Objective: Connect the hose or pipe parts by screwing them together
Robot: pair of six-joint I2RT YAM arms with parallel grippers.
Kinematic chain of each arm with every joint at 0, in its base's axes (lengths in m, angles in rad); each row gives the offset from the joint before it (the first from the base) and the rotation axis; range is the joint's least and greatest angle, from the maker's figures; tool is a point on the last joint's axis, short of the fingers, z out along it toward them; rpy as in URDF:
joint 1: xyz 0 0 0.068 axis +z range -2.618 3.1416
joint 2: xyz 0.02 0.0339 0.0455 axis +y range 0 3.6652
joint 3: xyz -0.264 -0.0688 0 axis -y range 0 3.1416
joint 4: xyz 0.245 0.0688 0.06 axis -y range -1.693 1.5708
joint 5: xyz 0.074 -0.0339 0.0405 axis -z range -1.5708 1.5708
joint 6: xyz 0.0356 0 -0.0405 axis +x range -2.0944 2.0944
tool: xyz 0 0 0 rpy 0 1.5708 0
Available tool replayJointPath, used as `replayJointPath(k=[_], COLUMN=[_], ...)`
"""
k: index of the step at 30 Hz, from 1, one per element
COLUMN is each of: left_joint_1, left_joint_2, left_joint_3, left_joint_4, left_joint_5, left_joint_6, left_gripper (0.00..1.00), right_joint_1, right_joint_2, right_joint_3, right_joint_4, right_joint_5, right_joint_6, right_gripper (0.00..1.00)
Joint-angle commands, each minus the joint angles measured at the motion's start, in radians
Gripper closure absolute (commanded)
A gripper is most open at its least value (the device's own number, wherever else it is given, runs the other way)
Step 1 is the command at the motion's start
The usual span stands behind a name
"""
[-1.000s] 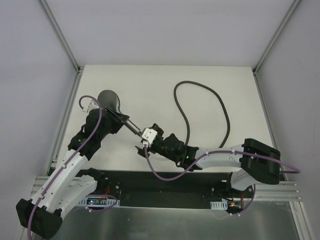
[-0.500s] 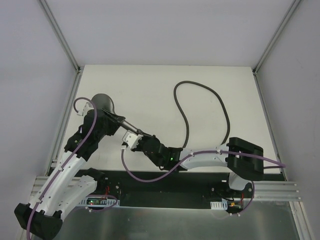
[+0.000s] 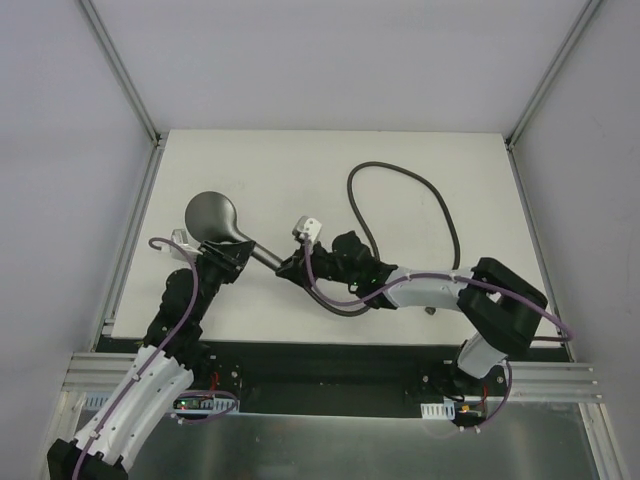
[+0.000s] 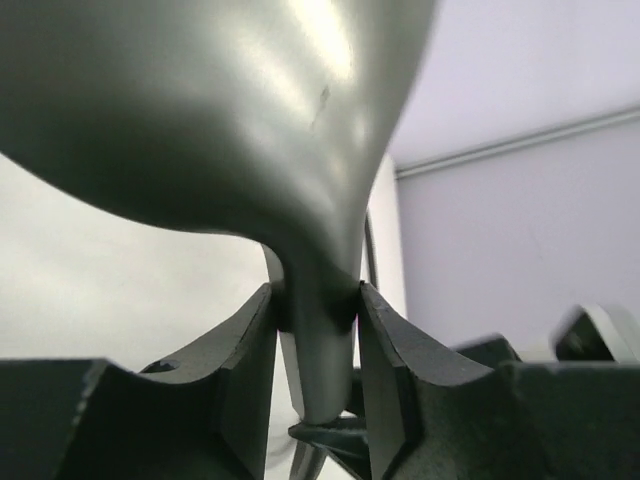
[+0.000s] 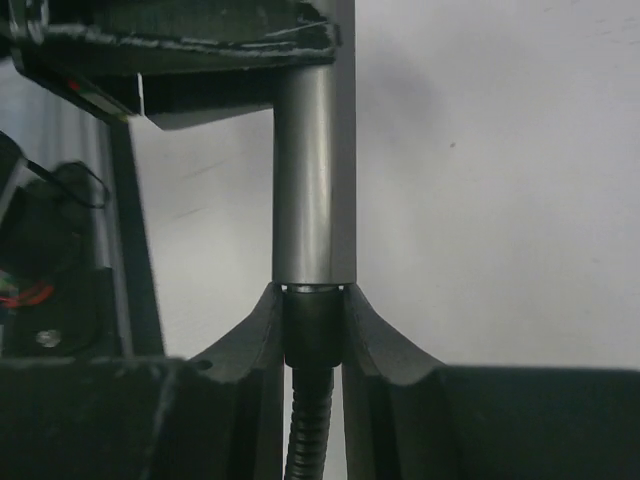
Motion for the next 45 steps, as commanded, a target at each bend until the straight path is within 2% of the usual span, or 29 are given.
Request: replayJointPath(k=[1,3,6,7,8,9,11,12,14,16,17,18,19,21,23,26,28,29,30,31,33,34,35,37,38,40,43,45], left_joint_1=[-0.011,-0.011,-0.009,-0.009,-0.011,-0.009,-0.009,-0.011,-0.009,-0.009,-0.011,-0.009,-0.009,-0.011,-0.011,-0.011,-0.009,-0.008,-0.009,-0.009,-0.009,-0.009,-0.009,-0.009,-0.009,-0.009,-0.009,-0.009], left_joint_2=[-0.043,-0.024,0.011,0.019,0.026,0.034,0.048,0.052,0.056,0.051,0.056,0.063,0.069,0.091,0.120,0.195,0.244,0.291,0.312,0.328,0.356,0.359,0.353,0.341,0.324,0.280,0.218,0.151], left_joint_3=[-0.112,-0.153,-0.155,-0.149,-0.140,-0.108,-0.063,-0.028,-0.002,0.017,0.021,0.040,0.048,0.077,0.107,0.193,0.248,0.311,0.342,0.368,0.442,0.463,0.498,0.528,0.549,0.561,0.560,0.554], left_joint_4=[0.423,0.518,0.534,0.528,0.511,0.437,0.335,0.265,0.217,0.194,0.181,0.162,0.117,0.071,0.005,-0.128,-0.200,-0.286,-0.320,-0.348,-0.409,-0.427,-0.440,-0.469,-0.478,-0.492,-0.491,-0.488], left_joint_5=[0.170,0.204,0.225,0.225,0.222,0.192,0.158,0.141,0.097,0.083,0.077,0.077,0.046,0.026,0.003,0.007,0.015,0.020,0.047,0.069,0.118,0.118,0.121,0.123,0.112,0.090,0.104,0.124], left_joint_6=[0.104,0.116,0.129,0.133,0.132,0.130,0.150,0.164,0.187,0.204,0.205,0.204,0.207,0.202,0.207,0.256,0.311,0.331,0.358,0.421,0.478,0.506,0.523,0.572,0.584,0.616,0.653,0.678], left_gripper=[1.00,1.00,1.00,1.00,1.00,1.00,1.00,1.00,1.00,1.00,1.00,1.00,1.00,1.00,1.00,1.00,0.91,0.86,0.75,0.65,0.48,0.13,0.04,0.01,0.01,0.01,0.01,0.01], right_joint_1=[-0.163,-0.219,-0.227,-0.225,-0.227,-0.230,-0.228,-0.228,-0.227,-0.227,-0.225,-0.228,-0.227,-0.231,-0.231,-0.230,-0.225,-0.223,-0.222,-0.222,-0.220,-0.220,-0.223,-0.223,-0.226,-0.227,-0.228,-0.230], right_joint_2=[0.074,0.158,0.177,0.175,0.172,0.152,0.125,0.090,0.054,0.007,-0.006,-0.026,-0.032,-0.046,-0.061,-0.114,-0.164,-0.228,-0.262,-0.300,-0.432,-0.479,-0.576,-0.667,-0.754,-0.840,-0.986,-1.069], right_joint_3=[-0.095,-0.101,-0.107,-0.115,-0.123,-0.141,-0.161,-0.169,-0.189,-0.198,-0.204,-0.212,-0.225,-0.232,-0.235,-0.244,-0.247,-0.247,-0.247,-0.248,-0.238,-0.227,-0.213,-0.172,-0.164,-0.143,-0.109,-0.100], right_joint_4=[0.708,0.918,0.913,0.910,0.902,0.866,0.782,0.749,0.636,0.571,0.536,0.528,0.524,0.499,0.440,0.302,0.191,0.060,-0.004,-0.063,-0.252,-0.326,-0.481,-0.676,-0.710,-0.832,-0.938,-0.969], right_joint_5=[-0.464,-0.499,-0.526,-0.516,-0.503,-0.487,-0.439,-0.422,-0.384,-0.368,-0.359,-0.342,-0.306,-0.279,-0.229,-0.109,0.033,0.078,0.118,0.192,0.242,0.288,0.316,0.395,0.421,0.559,0.627,0.620], right_joint_6=[0.616,0.755,0.770,0.753,0.742,0.725,0.654,0.624,0.540,0.494,0.472,0.454,0.451,0.445,0.434,0.423,0.412,0.408,0.400,0.376,0.342,0.327,0.308,0.288,0.262,0.315,0.339,0.331], right_gripper=[0.99,0.99,0.99,0.96,0.87,0.69,0.54,0.41,0.33,0.34,0.41,0.51,0.53,0.52,0.44,0.38,0.32,0.13,0.04,0.04,0.04,0.04,0.04,0.04,0.04,0.04,0.04,0.04])
